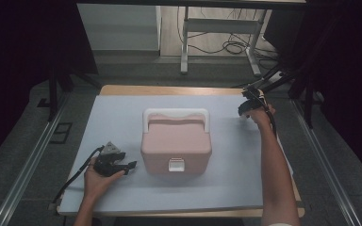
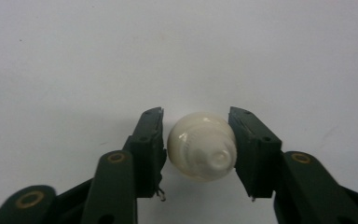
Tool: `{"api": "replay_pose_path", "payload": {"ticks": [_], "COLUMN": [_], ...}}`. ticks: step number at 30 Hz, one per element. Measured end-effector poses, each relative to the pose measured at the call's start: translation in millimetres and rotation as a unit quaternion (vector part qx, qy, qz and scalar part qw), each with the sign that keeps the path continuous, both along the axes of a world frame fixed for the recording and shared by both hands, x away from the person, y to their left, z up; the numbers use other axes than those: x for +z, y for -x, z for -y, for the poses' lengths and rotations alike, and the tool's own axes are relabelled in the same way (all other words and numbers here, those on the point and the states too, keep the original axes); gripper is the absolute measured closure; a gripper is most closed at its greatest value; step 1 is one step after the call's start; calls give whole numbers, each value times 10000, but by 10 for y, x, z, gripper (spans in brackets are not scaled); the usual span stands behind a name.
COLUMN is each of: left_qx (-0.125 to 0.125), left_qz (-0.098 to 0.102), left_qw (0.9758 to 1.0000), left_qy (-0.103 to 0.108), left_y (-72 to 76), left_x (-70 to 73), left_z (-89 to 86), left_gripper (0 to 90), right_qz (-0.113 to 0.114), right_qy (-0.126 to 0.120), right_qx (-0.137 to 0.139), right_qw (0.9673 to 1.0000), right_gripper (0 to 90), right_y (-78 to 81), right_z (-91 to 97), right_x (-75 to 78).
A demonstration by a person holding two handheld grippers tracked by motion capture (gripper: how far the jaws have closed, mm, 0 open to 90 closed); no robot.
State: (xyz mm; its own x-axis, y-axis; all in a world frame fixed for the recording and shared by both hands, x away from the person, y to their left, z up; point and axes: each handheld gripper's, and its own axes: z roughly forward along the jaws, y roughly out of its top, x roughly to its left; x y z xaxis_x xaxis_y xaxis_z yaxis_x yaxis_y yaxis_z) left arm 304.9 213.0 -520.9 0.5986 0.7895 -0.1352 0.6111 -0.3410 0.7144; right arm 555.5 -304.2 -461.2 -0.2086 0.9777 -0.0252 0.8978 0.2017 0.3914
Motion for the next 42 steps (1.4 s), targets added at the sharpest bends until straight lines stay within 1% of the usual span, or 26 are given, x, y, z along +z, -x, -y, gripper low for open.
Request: {"api": "replay_pose_path", "payload": {"ticks": [2, 7, 8, 15, 23, 25, 26, 27, 28, 29, 31, 32, 34, 37, 38, 39, 41, 42], "left_qx": [-1, -1, 0, 5, 8, 7, 11, 11, 13, 13, 13, 14, 7, 18, 18, 18, 21, 26], "left_qz": [-3, -4, -5, -6, -7, -9, -2, -2, -14, -14, -22, -23, -26, -28, -27, -27, -25, -26], "left_qw": [10000, 10000, 10000, 10000, 10000, 10000, 10000, 10000, 10000, 10000, 10000, 10000, 10000, 10000, 10000, 10000, 10000, 10000], "left_qy": [2, 2, 3, 0, 16, 20, 37, 37, 33, 33, 32, 38, 46, 65, 70, 70, 73, 75], "left_y": [0, -1, -1, -2, -6, -7, -9, -9, -10, -10, -12, -14, -17, -22, -22, -22, -22, -21], "left_x": [0, 0, 0, 1, 0, 0, -3, -3, 0, 0, 1, 1, 1, 1, 1, 1, 1, 1], "left_z": [-1, -1, -1, -1, -2, -3, -3, -3, -4, -4, -4, -5, -7, -7, -7, -7, -7, -6], "left_gripper": [355, 355, 356, 357, 359, 359, 359, 359, 360, 360, 360, 360, 360, 360, 361, 361, 362, 362], "right_qz": [8, -5, -5, 14, 76, 79, 86, 86, 102, 102, 82, 100, 137, 178, 181, 181, 162, 167], "right_qy": [-41, -45, -57, -20, -26, -10, -13, -13, 17, 17, 32, 74, 56, -12, -23, -23, -82, -68], "right_qx": [-15, 47, 107, 280, 512, 572, 639, 639, 689, 689, 754, 851, 898, 995, 1093, 1093, 1206, 1260], "right_qw": [10000, 10000, 9999, 9996, 9987, 9983, 9979, 9979, 9976, 9976, 9971, 9963, 9959, 9949, 9938, 9938, 9925, 9919], "right_gripper": [596, 600, 601, 602, 602, 602, 602, 602, 602, 602, 602, 602, 603, 602, 602, 602, 602, 602], "right_y": [3, 15, 21, 57, 148, 183, 226, 226, 274, 274, 327, 381, 409, 493, 552, 552, 619, 657], "right_z": [14, 15, 10, -8, -57, -72, -82, -82, -88, -88, -96, -105, -108, -130, -143, -143, -157, -168], "right_x": [2, 7, 8, 49, 144, 161, 180, 180, 205, 205, 238, 283, 308, 364, 393, 393, 419, 428]}}
